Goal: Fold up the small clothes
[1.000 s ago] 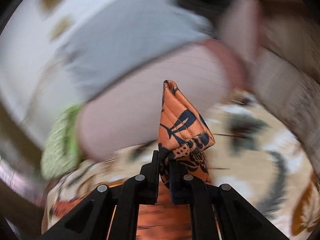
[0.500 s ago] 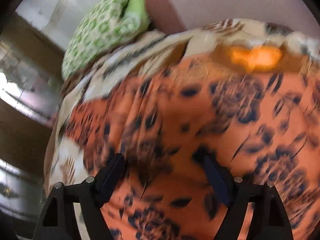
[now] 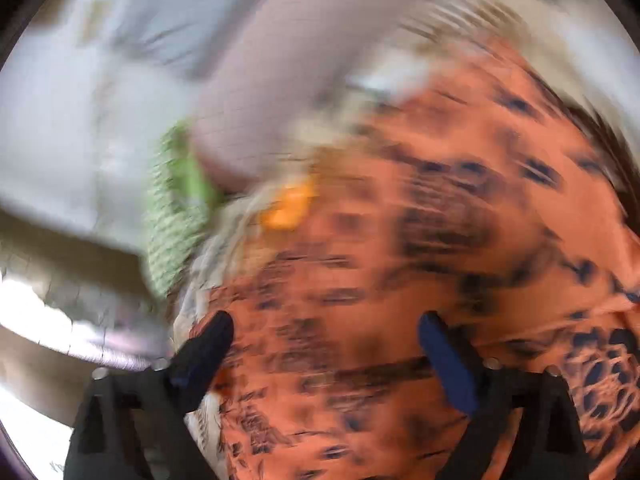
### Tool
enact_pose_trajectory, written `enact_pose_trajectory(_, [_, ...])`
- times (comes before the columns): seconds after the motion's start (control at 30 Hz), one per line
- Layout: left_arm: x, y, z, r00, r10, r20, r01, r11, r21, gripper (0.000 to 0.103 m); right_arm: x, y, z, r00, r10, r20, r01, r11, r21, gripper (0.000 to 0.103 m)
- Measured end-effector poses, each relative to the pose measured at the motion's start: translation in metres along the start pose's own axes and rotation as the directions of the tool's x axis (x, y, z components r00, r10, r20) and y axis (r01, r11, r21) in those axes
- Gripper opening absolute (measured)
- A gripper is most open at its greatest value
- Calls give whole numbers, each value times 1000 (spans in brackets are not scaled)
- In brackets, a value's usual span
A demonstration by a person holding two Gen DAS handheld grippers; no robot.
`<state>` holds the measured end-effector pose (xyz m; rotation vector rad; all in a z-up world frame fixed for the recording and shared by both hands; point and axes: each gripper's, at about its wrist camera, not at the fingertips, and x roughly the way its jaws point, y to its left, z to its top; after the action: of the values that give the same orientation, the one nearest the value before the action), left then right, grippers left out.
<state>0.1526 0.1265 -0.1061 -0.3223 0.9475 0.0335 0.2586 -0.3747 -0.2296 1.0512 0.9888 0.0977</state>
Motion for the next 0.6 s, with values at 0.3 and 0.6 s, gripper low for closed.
enact_pose_trajectory(0.3, [74, 105, 108, 989, -142, -42, 125, 952, -279, 103, 24, 106, -45, 999, 33, -28, -40, 954, -299, 92])
enact_pose_trajectory(0.6, [147, 182, 146, 978, -207, -25, 158, 811, -564, 78, 36, 63, -77, 997, -39, -70, 19, 961, -277, 92])
